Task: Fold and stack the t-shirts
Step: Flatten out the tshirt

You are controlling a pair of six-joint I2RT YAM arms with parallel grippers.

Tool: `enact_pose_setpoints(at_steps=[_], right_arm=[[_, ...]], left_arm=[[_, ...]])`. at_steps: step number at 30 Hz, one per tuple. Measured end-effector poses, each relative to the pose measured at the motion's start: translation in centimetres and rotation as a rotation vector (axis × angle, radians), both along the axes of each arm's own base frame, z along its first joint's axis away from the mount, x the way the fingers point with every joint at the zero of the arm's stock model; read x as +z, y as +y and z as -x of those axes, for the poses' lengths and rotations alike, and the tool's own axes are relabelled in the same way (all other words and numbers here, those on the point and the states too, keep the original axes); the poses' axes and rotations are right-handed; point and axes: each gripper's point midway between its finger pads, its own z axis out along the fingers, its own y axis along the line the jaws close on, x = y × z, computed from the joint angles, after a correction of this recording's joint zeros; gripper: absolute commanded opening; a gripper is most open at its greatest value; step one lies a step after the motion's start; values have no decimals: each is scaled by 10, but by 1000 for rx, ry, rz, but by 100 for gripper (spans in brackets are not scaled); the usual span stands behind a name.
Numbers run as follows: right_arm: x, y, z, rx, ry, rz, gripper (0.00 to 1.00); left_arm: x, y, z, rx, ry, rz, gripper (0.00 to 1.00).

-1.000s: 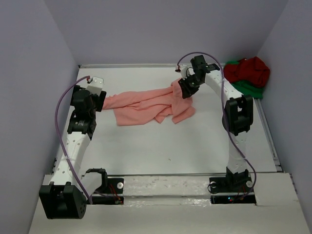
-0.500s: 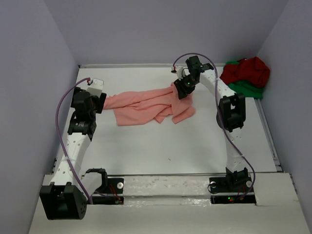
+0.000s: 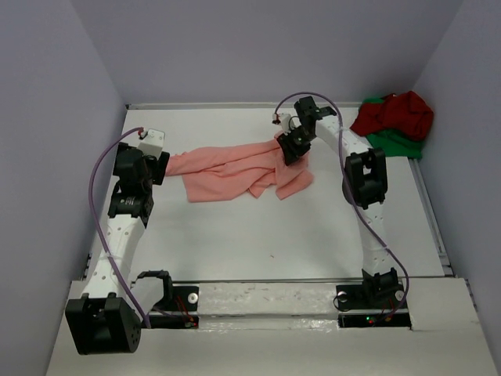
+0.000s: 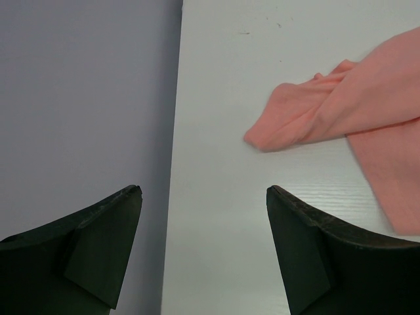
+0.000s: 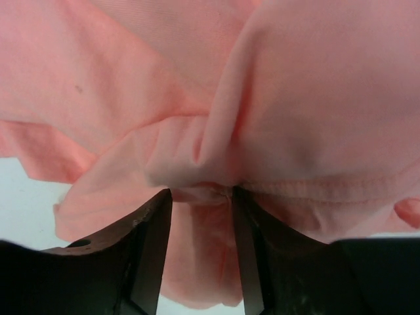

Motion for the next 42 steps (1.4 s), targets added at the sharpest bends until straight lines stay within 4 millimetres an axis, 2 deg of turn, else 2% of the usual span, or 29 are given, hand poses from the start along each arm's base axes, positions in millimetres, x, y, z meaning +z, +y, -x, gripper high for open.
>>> enact_pose_setpoints(at_steps=[2, 5, 6, 7, 15, 19, 21, 24, 25, 29, 32, 34, 37, 42], right_arm=[[-9, 1, -1, 1, 12, 8, 40], [-21, 2, 0, 3, 27, 21, 15], [-23, 1, -1, 5, 26, 27, 2], [-23, 2, -2, 7, 22, 29, 0], [-22, 2, -4, 4, 9, 47, 0], [-15, -3, 2, 3, 5, 60, 0], [-4, -6, 8, 4, -4, 65, 0], [34, -13, 21, 4, -48, 63, 0], [50, -14, 23, 4, -75, 57, 0], [137, -23, 36, -12, -247, 24, 0], [189, -31, 51, -26, -357, -1, 0], [213, -37, 63, -33, -409, -12, 0], [228, -47, 84, -41, -428, -8, 0], [218, -54, 100, -43, -377, 22, 0]], left_arm=[[0, 4, 1, 11, 0, 1, 89], [1, 5, 1, 13, -3, 2, 89], [1, 4, 1, 10, -4, 4, 89], [1, 4, 1, 7, -4, 4, 89], [-3, 2, 3, -5, 11, 17, 89], [-4, 1, 3, -9, 15, 23, 89], [-4, 0, 3, -13, 16, 29, 89], [-3, -2, 5, -19, 14, 36, 89], [-2, -2, 6, -22, 11, 39, 89], [4, -4, 9, -29, -8, 51, 89], [8, -4, 12, -36, -23, 59, 89], [11, -6, 13, -42, -32, 64, 89], [13, -8, 15, -53, -39, 72, 89], [12, -12, 15, -76, -34, 89, 89]])
